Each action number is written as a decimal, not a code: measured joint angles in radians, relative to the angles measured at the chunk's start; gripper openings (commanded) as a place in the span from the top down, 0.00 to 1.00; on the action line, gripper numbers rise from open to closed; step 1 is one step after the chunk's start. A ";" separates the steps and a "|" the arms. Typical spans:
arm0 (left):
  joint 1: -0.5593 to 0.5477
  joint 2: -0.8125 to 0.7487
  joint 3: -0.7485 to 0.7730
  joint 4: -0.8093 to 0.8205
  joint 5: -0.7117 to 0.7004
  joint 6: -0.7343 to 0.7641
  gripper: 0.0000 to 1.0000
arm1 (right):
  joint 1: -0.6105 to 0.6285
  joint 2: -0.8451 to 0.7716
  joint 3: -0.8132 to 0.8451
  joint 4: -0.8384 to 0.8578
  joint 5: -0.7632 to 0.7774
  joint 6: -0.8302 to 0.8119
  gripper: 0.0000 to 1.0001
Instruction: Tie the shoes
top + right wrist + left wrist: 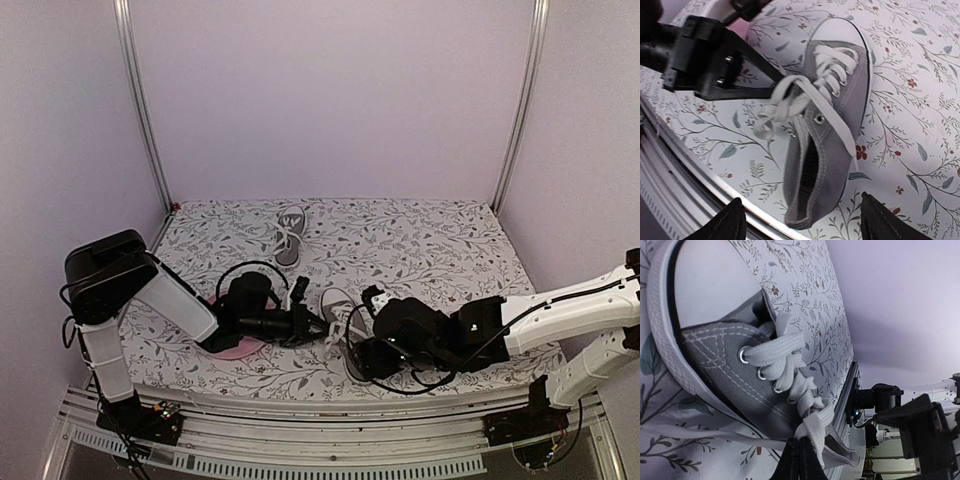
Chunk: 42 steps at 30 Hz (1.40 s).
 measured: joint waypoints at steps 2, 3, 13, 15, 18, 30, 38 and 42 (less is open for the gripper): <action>0.000 0.000 0.001 0.004 -0.006 -0.006 1.00 | 0.000 -0.039 0.008 0.039 -0.030 -0.001 0.29; -0.001 0.000 0.001 0.007 -0.008 -0.009 1.00 | 0.000 -0.041 0.020 0.056 -0.050 0.004 0.30; -0.001 0.000 0.002 0.022 -0.019 -0.032 1.00 | 0.001 0.213 0.200 0.069 -0.139 0.131 0.42; -0.002 0.000 0.002 0.026 -0.020 -0.033 1.00 | 0.001 0.247 0.226 0.061 -0.139 0.153 0.45; -0.003 0.000 0.002 0.031 -0.023 -0.036 1.00 | -0.002 0.288 0.259 0.058 -0.138 0.187 0.45; -0.014 0.000 0.002 0.039 -0.034 -0.044 1.00 | -0.040 0.372 0.270 0.089 -0.065 0.274 0.54; -0.016 0.004 0.006 0.040 -0.034 -0.047 1.00 | -0.057 0.415 0.273 0.142 -0.043 0.286 0.58; -0.015 0.004 0.006 0.040 -0.037 -0.047 1.00 | -0.062 0.418 0.273 0.168 -0.041 0.286 0.64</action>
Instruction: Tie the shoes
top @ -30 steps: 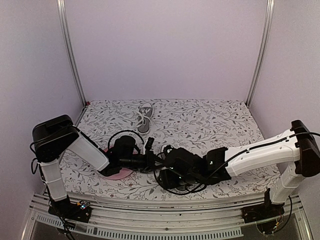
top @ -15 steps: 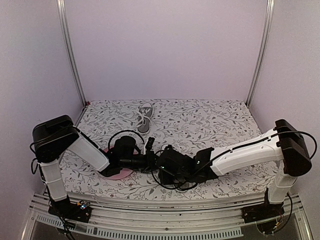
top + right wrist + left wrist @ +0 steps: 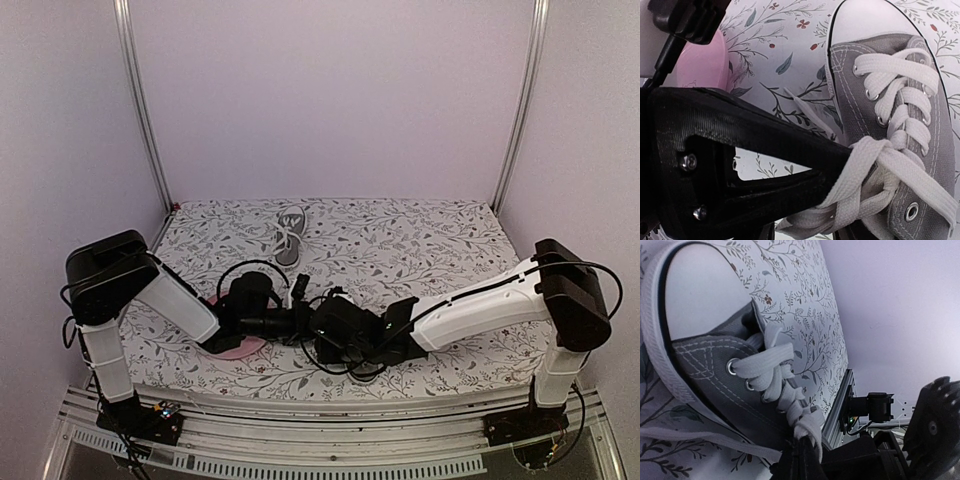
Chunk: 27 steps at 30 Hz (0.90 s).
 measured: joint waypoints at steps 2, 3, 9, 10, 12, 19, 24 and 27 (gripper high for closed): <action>0.000 0.000 0.001 0.000 -0.004 0.000 1.00 | -0.002 0.004 0.000 0.008 -0.001 -0.002 0.66; 0.000 0.000 0.001 0.000 -0.005 0.000 1.00 | -0.003 0.008 0.000 0.012 -0.001 -0.002 0.69; 0.000 0.000 0.001 0.001 -0.004 0.000 1.00 | -0.011 0.019 -0.007 0.043 0.002 -0.008 0.94; 0.000 0.000 0.001 0.001 -0.004 0.000 1.00 | -0.013 0.019 -0.011 0.051 0.003 -0.012 0.96; 0.000 0.000 0.001 0.001 -0.004 0.000 1.00 | -0.014 0.019 -0.028 0.080 0.005 -0.017 0.97; 0.000 0.000 0.001 0.001 0.000 0.000 1.00 | -0.018 -0.033 -0.111 0.161 -0.003 -0.060 0.98; -0.002 0.000 0.004 0.020 0.015 0.000 1.00 | -0.019 -0.103 -0.128 0.144 -0.022 -0.099 0.98; -0.003 0.000 0.006 0.030 0.020 0.000 1.00 | -0.030 -0.129 -0.131 0.115 -0.048 -0.119 0.98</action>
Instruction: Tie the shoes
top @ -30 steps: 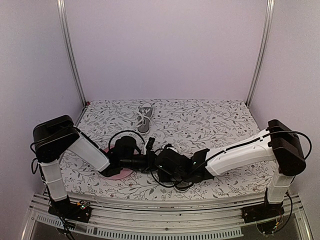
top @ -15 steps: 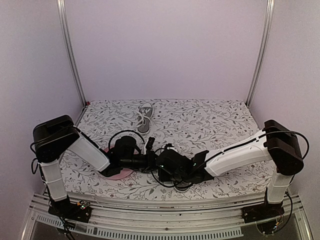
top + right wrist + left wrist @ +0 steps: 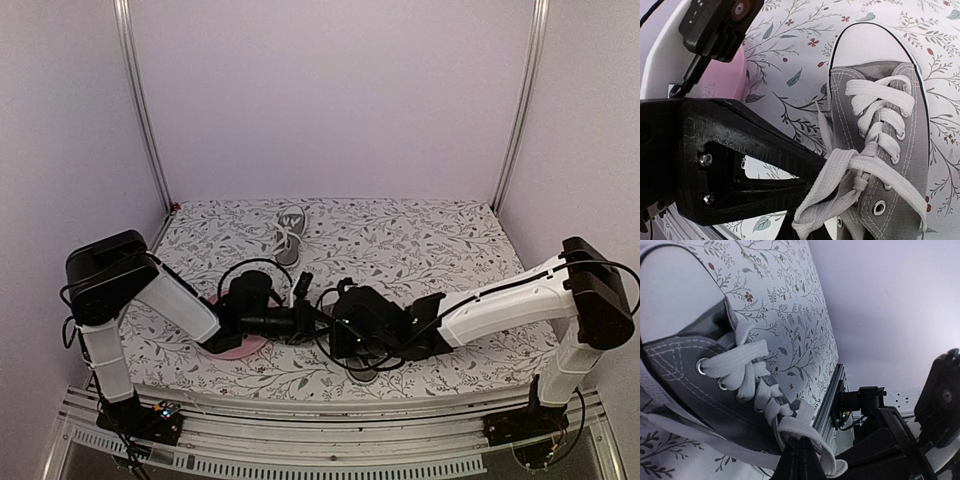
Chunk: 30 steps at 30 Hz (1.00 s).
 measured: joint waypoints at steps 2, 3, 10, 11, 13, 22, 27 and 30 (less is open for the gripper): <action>-0.001 0.000 0.000 0.001 -0.001 0.000 1.00 | -0.007 -0.008 0.000 -0.016 -0.015 -0.013 0.98; -0.002 -0.001 0.000 -0.001 -0.003 0.001 1.00 | -0.011 -0.010 0.000 -0.025 -0.022 -0.022 0.98; -0.002 -0.033 -0.002 -0.033 -0.036 0.019 1.00 | -0.056 -0.045 0.000 -0.079 -0.092 -0.097 0.98; -0.002 -0.037 -0.002 -0.036 -0.041 0.022 1.00 | -0.063 -0.048 0.000 -0.082 -0.099 -0.105 0.98; -0.003 -0.045 -0.003 -0.040 -0.051 0.027 1.00 | -0.077 -0.056 0.000 -0.090 -0.125 -0.126 0.98; -0.003 -0.051 -0.023 -0.042 -0.056 0.039 1.00 | -0.121 -0.073 -0.003 -0.120 -0.256 -0.191 0.98; -0.002 -0.051 -0.039 -0.072 -0.079 0.046 1.00 | -0.159 -0.085 -0.006 -0.134 -0.345 -0.221 0.98; 0.004 -0.051 -0.059 -0.102 -0.097 0.047 1.00 | -0.182 -0.091 -0.006 -0.141 -0.402 -0.243 0.96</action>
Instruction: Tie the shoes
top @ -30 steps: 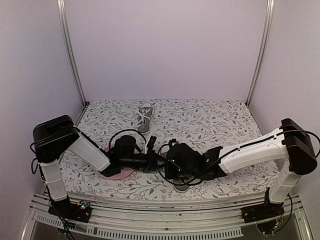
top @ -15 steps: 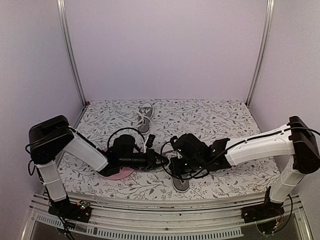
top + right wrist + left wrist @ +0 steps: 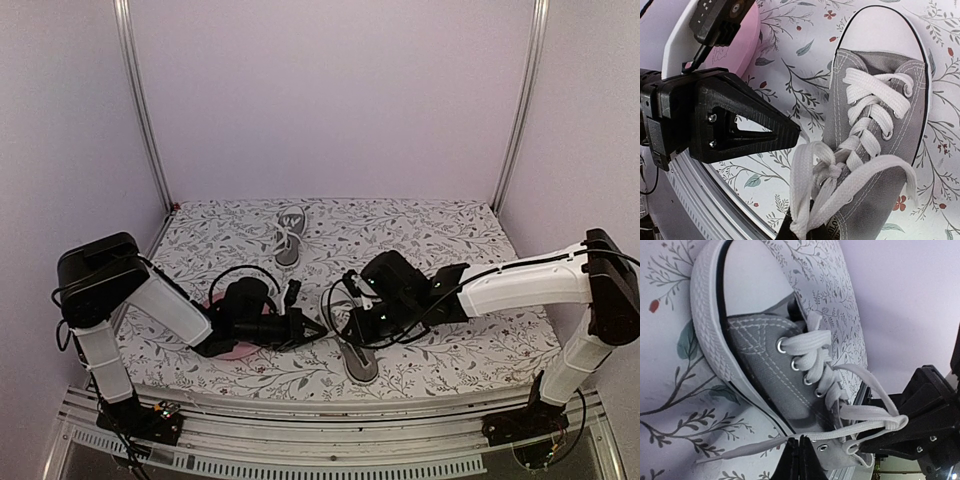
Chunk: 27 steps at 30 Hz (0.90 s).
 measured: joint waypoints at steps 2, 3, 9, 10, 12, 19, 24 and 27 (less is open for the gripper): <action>0.001 0.000 -0.006 -0.006 -0.003 0.000 1.00 | -0.013 0.000 0.000 -0.005 -0.032 -0.020 0.95; 0.001 0.000 -0.006 -0.006 -0.003 0.000 1.00 | -0.017 0.000 0.000 -0.005 -0.045 -0.031 0.95; 0.001 0.000 -0.010 0.034 0.009 0.012 0.93 | -0.021 0.000 -0.011 -0.003 -0.079 -0.072 0.84; 0.001 0.000 -0.012 0.048 0.013 0.017 0.91 | -0.021 0.000 -0.012 -0.003 -0.084 -0.078 0.72; 0.001 0.000 -0.016 0.070 0.021 0.026 0.85 | -0.022 0.000 -0.015 -0.001 -0.090 -0.083 0.60; 0.001 -0.035 -0.064 0.093 0.020 0.063 0.76 | -0.023 -0.077 -0.041 -0.010 -0.127 -0.127 0.33; 0.001 -0.073 -0.104 0.096 0.017 0.089 0.76 | -0.044 -0.208 -0.049 -0.034 -0.153 -0.189 0.30; -0.004 -0.073 -0.105 0.098 0.017 0.104 0.78 | -0.086 -0.259 -0.065 -0.033 -0.149 -0.211 0.32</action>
